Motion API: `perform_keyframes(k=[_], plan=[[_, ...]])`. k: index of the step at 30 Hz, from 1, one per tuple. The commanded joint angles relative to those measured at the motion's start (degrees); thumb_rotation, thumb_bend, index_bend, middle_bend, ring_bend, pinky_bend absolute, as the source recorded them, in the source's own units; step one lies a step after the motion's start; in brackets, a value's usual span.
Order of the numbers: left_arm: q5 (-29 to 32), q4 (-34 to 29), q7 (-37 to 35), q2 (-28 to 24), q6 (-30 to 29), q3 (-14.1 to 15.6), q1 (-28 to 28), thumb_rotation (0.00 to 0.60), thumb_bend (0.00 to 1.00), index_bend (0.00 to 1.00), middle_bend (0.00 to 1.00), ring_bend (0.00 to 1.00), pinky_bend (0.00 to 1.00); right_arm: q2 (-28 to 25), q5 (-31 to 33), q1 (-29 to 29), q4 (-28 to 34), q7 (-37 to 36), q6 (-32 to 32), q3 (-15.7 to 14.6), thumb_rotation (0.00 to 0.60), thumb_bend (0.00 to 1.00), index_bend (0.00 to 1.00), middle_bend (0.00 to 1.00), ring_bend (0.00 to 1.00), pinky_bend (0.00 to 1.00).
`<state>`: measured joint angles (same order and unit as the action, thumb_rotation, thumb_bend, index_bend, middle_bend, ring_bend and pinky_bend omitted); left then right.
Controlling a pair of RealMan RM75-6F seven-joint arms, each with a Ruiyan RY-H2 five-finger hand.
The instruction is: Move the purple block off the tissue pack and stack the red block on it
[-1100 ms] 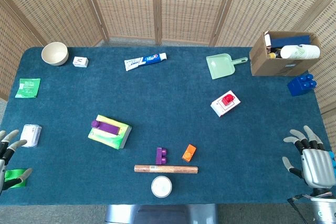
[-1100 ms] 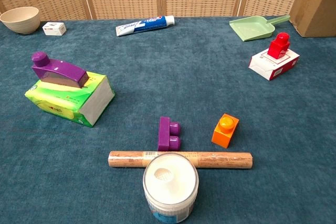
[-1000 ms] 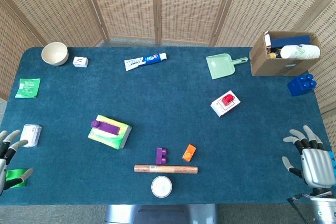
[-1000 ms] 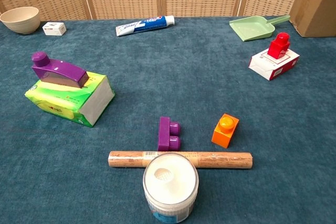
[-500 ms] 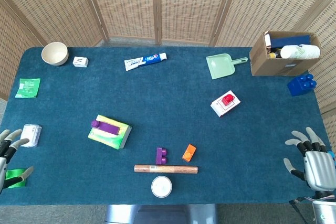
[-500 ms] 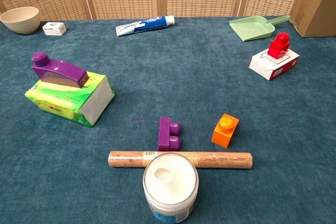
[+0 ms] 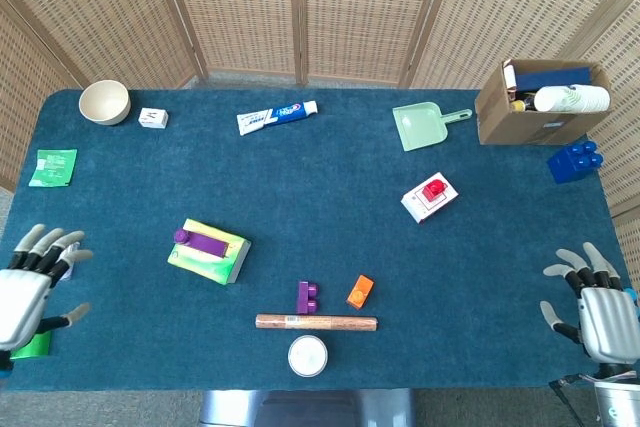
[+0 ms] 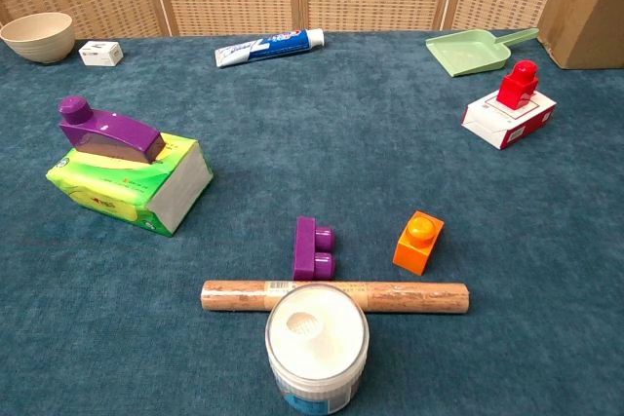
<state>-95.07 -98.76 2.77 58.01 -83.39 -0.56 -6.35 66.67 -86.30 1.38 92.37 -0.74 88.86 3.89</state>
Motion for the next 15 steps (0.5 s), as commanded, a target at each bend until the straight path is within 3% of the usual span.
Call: perform_keyframes(k=[1,15], plan=[[2.06,-0.58,-1.36,-0.53,6.43,-1.85,-4.92,0.6,0.2,0.3,0.18,0.13,0.0,0.17,0.51,-0.13,-0.16,0.12,-0.18,0.08,0.6,0.26,0.38,0.24,0.07,0.17],[8.19,2.3,-0.09,3.42,22.5,-6.25,-17.75,0.6,0.2,0.29,0.15,0.1,0.0,0.67,2.69,0.09,0.48,1.82,-1.09,1.02,0.6,0.26,0.38,0.24,0.07,0.2]])
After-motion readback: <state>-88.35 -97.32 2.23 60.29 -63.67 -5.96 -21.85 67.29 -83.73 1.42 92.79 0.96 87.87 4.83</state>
